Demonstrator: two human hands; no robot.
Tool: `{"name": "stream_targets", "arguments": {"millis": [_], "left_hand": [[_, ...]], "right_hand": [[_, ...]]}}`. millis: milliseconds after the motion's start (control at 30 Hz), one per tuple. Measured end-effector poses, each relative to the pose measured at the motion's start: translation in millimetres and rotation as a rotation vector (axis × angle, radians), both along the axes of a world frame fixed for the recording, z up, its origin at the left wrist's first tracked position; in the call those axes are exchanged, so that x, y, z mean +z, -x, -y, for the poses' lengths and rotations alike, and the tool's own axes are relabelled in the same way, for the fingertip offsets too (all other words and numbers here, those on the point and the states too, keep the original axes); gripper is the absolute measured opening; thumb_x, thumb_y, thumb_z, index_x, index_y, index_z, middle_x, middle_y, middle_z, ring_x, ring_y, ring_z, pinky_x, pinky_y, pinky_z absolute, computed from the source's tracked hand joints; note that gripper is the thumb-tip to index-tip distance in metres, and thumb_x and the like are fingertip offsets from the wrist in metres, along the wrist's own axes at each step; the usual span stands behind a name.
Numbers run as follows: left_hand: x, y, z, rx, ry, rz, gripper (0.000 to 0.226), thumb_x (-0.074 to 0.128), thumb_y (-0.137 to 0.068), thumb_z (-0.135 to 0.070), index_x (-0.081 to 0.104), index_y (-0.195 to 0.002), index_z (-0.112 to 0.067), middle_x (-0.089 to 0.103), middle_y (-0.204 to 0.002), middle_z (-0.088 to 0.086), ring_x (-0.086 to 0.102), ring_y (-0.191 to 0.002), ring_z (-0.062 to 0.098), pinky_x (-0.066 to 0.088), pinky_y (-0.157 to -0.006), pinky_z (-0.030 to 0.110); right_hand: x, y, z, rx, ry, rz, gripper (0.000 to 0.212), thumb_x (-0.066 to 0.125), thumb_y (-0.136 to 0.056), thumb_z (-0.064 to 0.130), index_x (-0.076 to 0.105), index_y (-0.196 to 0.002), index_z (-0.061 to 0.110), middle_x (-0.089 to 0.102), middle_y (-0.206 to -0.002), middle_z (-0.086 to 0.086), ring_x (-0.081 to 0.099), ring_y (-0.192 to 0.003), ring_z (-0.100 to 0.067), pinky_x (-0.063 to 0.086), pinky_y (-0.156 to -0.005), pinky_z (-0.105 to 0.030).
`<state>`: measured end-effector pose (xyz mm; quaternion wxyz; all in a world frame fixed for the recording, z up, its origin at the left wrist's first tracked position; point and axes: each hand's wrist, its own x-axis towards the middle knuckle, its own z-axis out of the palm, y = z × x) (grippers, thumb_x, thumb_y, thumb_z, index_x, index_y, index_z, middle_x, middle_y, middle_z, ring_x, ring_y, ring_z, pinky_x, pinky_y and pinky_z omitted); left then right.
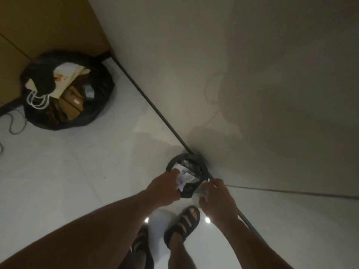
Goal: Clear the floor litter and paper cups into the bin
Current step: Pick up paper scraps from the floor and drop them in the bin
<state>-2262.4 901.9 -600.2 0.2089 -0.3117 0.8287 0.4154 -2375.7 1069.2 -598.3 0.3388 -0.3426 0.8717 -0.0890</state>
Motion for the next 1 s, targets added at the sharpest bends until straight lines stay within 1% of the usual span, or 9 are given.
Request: {"name": "stream_targets", "arguments": {"millis": [133,200,267,367,467,600,733,800,1000], "left_hand": [[-106,26,14,0.012,-0.027,0.074,0.051,0.066,-0.078,-0.022,0.045,-0.124,-0.020,0.060,-0.111,0.000,0.059,-0.098,0.018,0.040,-0.073,0.022],[-152,31,16,-0.007,-0.045,0.105,0.054,0.069,-0.075,-0.023,0.044,-0.124,-0.021,0.060,-0.107,-0.002,0.060,-0.094,0.019,0.040,-0.066,0.020],[-191,32,18,-0.016,-0.069,0.117,0.061,0.072,-0.074,-0.026,0.041,-0.126,-0.022,0.058,-0.105,-0.001,0.060,-0.092,0.020,0.037,-0.060,0.017],[-229,25,17,-0.039,-0.105,0.149,0.089,0.075,-0.074,-0.034,0.022,-0.145,-0.026,0.047,-0.130,0.008,0.055,-0.113,0.030,0.041,-0.080,0.027],[-238,9,19,-0.067,-0.111,0.159,0.094,0.075,-0.075,-0.036,0.015,-0.148,-0.029,0.040,-0.139,0.007,0.051,-0.120,0.029,0.035,-0.082,0.027],[-212,-15,34,-0.076,-0.055,0.171,0.083,0.072,-0.078,-0.038,0.023,-0.143,-0.026,0.040,-0.138,0.006,0.050,-0.120,0.026,0.036,-0.084,0.025],[-154,-20,56,-0.170,-0.015,0.173,0.088,0.066,-0.081,-0.043,0.014,-0.149,-0.023,0.033,-0.146,0.006,0.041,-0.129,0.027,0.039,-0.096,0.031],[-115,-18,68,-0.184,-0.002,0.149,0.087,0.066,-0.080,-0.043,0.016,-0.149,-0.022,0.034,-0.144,0.006,0.043,-0.127,0.026,0.037,-0.092,0.028],[26,-16,85,-0.325,0.050,0.027,0.086,0.070,-0.079,-0.038,0.020,-0.148,-0.023,0.041,-0.141,0.009,0.047,-0.123,0.028,0.038,-0.090,0.029]], "right_hand": [[-104,19,32,-0.004,-0.028,0.014,0.033,0.062,-0.090,0.035,0.054,-0.120,0.027,0.044,-0.124,0.005,0.054,-0.103,-0.010,0.037,-0.077,-0.014],[-150,24,40,-0.022,-0.050,0.009,0.028,0.065,-0.088,0.034,0.055,-0.113,0.026,0.046,-0.116,0.004,0.051,-0.092,-0.008,0.038,-0.072,-0.017],[-192,26,47,-0.036,-0.067,-0.010,0.027,0.066,-0.087,0.034,0.055,-0.110,0.026,0.048,-0.113,0.002,0.053,-0.090,-0.011,0.041,-0.070,-0.020],[-234,21,51,-0.094,-0.086,0.022,0.032,0.066,-0.086,0.034,0.054,-0.115,0.029,0.051,-0.120,0.000,0.059,-0.103,-0.021,0.052,-0.080,-0.029],[-249,8,51,-0.116,-0.090,0.080,0.034,0.062,-0.088,0.033,0.050,-0.119,0.026,0.053,-0.118,-0.001,0.060,-0.103,-0.023,0.056,-0.086,-0.039],[-223,-12,43,-0.177,-0.121,0.131,0.034,0.061,-0.087,0.028,0.050,-0.120,0.027,0.057,-0.117,-0.001,0.061,-0.101,-0.021,0.057,-0.084,-0.038],[-161,-33,36,-0.187,-0.148,0.037,0.049,0.064,-0.090,0.035,0.043,-0.133,0.030,0.046,-0.135,0.003,0.052,-0.116,-0.018,0.048,-0.090,-0.027],[-121,-42,38,-0.220,-0.155,0.038,0.056,0.064,-0.089,0.039,0.039,-0.139,0.031,0.039,-0.143,0.004,0.047,-0.124,-0.016,0.045,-0.093,-0.024],[21,-75,37,-0.320,-0.122,0.006,0.061,0.059,-0.091,0.044,0.034,-0.145,0.030,0.030,-0.152,0.003,0.037,-0.136,-0.019,0.044,-0.100,-0.032]]}}
